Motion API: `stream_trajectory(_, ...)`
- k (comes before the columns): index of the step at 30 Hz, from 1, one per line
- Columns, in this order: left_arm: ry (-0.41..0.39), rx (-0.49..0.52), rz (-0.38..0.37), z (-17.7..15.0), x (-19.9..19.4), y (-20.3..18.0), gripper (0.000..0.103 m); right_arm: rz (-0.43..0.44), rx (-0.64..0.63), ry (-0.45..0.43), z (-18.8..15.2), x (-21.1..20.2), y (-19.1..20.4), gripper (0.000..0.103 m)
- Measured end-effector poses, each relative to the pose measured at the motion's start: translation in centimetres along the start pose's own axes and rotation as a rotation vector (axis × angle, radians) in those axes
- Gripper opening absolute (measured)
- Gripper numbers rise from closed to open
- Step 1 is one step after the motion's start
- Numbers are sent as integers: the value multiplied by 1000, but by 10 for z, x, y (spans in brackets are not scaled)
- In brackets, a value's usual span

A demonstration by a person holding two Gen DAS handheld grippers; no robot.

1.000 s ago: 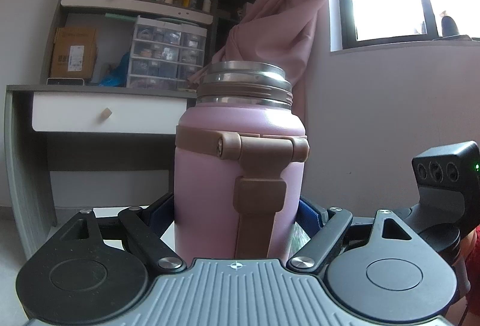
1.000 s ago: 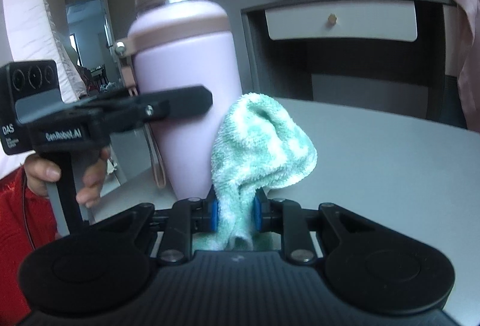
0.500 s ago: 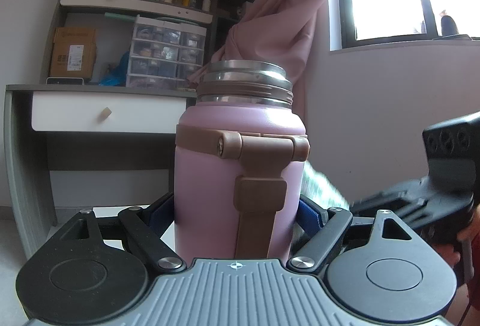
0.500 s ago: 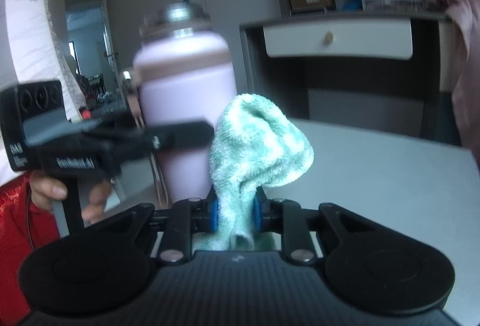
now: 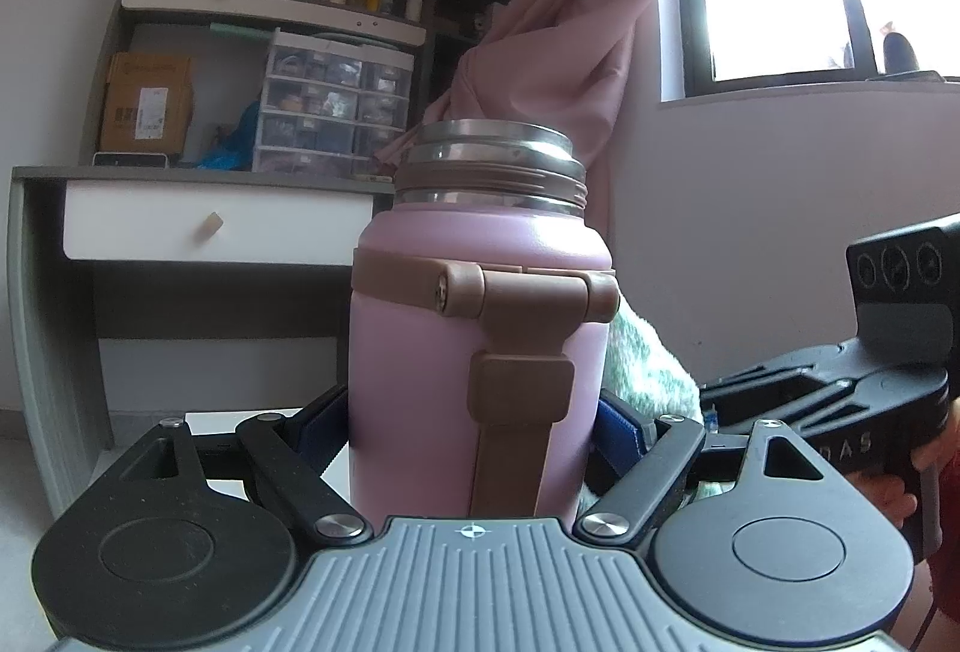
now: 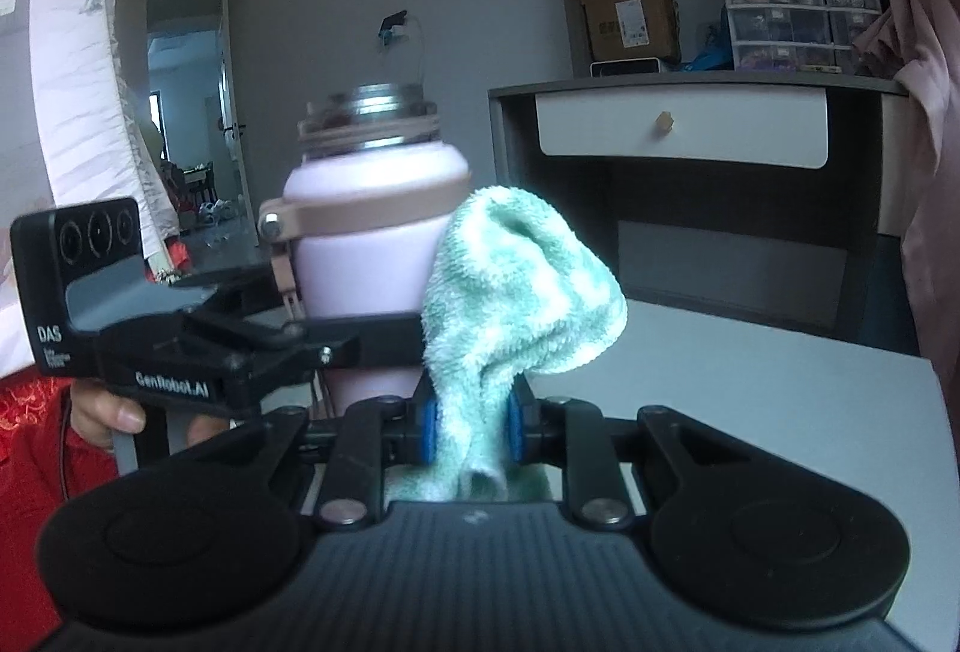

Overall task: Clean container
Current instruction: 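Rub the green towel along the pink bottle side with the right gripper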

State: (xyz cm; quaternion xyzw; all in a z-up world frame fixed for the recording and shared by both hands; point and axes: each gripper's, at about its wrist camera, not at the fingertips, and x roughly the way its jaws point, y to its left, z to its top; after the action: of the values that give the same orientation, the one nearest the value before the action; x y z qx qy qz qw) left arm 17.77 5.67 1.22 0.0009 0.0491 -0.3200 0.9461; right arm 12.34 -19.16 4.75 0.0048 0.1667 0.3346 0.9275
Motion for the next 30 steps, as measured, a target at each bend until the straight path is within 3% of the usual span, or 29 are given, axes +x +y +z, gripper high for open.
stream_trajectory(16,-7,-22,-3,-1,2,1,84,2,33,119,-31,12,6,22)
stream_trajectory(30,-7,-34,3,-3,-1,1,85,-7,72,134,-40,5,7,22)
